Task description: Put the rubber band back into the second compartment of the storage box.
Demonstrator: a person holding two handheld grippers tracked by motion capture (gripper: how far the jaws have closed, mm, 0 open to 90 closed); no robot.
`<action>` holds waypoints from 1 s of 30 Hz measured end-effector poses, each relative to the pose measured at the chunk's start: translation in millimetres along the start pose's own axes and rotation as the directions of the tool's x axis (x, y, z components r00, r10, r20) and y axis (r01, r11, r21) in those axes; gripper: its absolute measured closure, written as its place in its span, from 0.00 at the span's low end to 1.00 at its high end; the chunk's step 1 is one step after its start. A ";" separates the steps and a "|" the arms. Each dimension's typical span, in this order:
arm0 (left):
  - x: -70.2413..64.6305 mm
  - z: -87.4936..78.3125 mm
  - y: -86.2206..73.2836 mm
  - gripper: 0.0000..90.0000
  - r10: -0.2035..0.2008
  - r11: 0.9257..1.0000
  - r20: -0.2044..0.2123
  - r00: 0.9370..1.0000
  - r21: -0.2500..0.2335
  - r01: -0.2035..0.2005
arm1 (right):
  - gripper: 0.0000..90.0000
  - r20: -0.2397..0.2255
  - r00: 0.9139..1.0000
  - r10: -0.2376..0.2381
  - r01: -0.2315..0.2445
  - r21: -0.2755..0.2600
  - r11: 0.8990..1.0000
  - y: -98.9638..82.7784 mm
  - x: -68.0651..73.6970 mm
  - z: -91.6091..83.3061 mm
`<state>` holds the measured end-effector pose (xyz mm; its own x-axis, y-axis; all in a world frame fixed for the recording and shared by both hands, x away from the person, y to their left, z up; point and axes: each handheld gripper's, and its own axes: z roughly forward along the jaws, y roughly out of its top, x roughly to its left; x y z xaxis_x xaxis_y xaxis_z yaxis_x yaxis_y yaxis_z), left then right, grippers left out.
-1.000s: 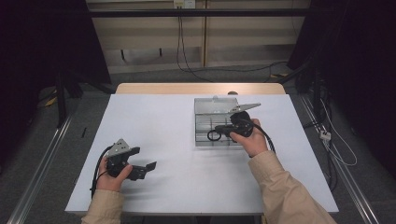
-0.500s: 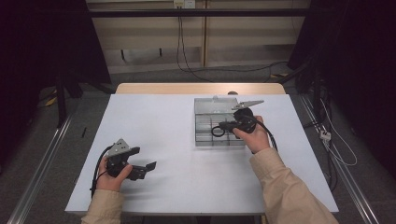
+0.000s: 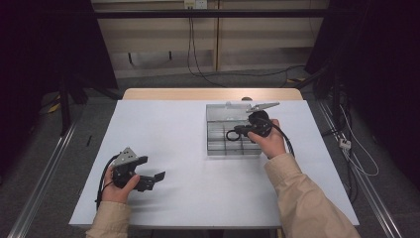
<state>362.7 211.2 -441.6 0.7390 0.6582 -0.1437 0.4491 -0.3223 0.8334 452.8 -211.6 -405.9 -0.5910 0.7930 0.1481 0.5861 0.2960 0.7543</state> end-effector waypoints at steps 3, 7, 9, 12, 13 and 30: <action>-0.1 0.1 0.0 0.07 0.002 1.000 -0.001 1.000 0.003 -0.002 | 0.98 0.003 1.000 0.004 -0.004 -0.006 1.000 1.8 -0.8 0.3; 0.0 0.9 0.1 0.07 0.002 1.000 -0.001 1.000 0.002 -0.002 | 0.98 0.005 1.000 0.011 -0.011 -0.006 1.000 1.5 -3.2 1.6; 0.0 1.0 0.2 0.07 0.003 1.000 -0.001 1.000 0.006 -0.003 | 0.98 0.008 1.000 0.015 -0.015 -0.003 1.000 1.0 -4.8 2.8; -0.1 1.5 0.2 0.07 0.003 1.000 0.000 1.000 0.008 -0.003 | 0.98 0.010 1.000 0.022 -0.022 -0.002 1.000 0.4 -7.7 4.8; 0.0 1.4 0.2 0.07 0.002 1.000 -0.001 1.000 0.007 -0.002 | 0.98 0.013 1.000 0.025 -0.025 -0.004 1.000 0.4 -8.4 5.5; 0.8 0.9 0.3 0.07 0.001 1.000 -0.002 1.000 0.007 -0.001 | 0.98 0.048 0.998 0.038 -0.038 -0.002 0.999 5.4 -17.5 18.7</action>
<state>363.9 211.1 -442.0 0.7384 0.6594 -0.1415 0.4515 -0.3275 0.8300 476.6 -213.9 -416.4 -0.5408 0.8283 0.1462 0.6073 0.2642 0.7492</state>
